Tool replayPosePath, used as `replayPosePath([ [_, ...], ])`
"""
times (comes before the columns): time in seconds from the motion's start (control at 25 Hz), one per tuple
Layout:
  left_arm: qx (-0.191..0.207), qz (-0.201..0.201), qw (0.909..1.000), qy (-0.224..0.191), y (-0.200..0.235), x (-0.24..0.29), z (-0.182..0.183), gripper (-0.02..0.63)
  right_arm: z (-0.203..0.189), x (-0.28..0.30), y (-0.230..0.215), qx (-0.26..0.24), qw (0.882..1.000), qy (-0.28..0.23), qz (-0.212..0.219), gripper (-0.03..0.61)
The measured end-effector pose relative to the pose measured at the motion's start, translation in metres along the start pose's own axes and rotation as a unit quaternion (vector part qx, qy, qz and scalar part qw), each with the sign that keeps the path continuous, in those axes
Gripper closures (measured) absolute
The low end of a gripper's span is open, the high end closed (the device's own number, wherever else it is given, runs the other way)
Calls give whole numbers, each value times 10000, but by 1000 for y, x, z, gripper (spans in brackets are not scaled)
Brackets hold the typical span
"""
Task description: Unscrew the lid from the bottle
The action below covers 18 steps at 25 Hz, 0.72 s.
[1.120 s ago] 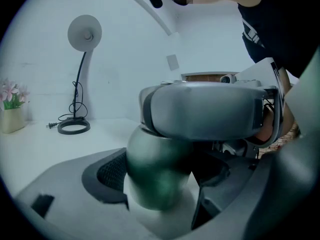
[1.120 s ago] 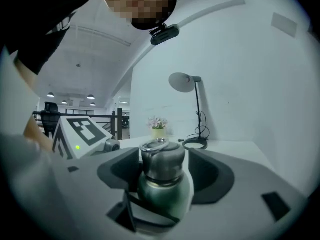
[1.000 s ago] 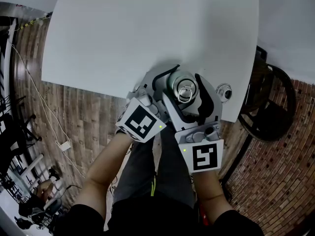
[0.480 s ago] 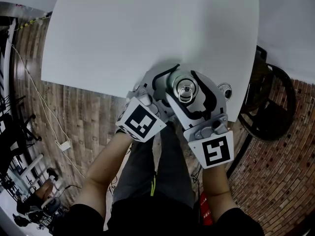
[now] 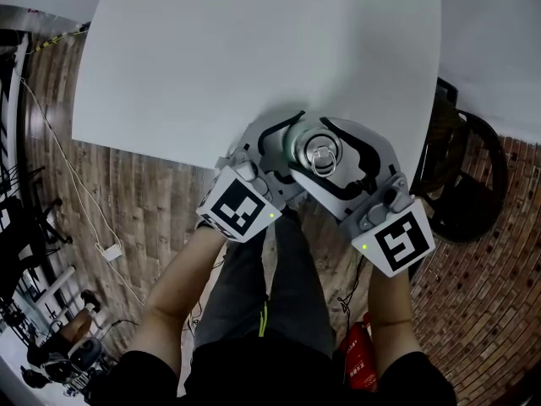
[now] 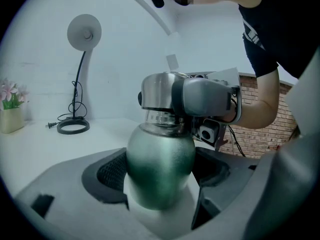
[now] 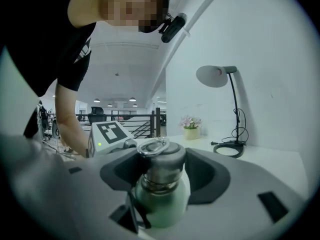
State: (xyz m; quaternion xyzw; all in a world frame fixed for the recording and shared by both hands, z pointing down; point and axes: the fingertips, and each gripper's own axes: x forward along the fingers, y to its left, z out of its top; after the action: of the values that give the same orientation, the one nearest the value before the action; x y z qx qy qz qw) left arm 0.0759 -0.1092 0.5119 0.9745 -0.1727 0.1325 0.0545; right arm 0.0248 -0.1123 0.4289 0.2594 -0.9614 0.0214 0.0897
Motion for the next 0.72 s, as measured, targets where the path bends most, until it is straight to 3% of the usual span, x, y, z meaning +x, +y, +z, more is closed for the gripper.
replayPosePath([
  [0.72,-175,-44,9998,-86,-2,-9,9,233,15,-28,6,607,9977,-41,-295,311],
])
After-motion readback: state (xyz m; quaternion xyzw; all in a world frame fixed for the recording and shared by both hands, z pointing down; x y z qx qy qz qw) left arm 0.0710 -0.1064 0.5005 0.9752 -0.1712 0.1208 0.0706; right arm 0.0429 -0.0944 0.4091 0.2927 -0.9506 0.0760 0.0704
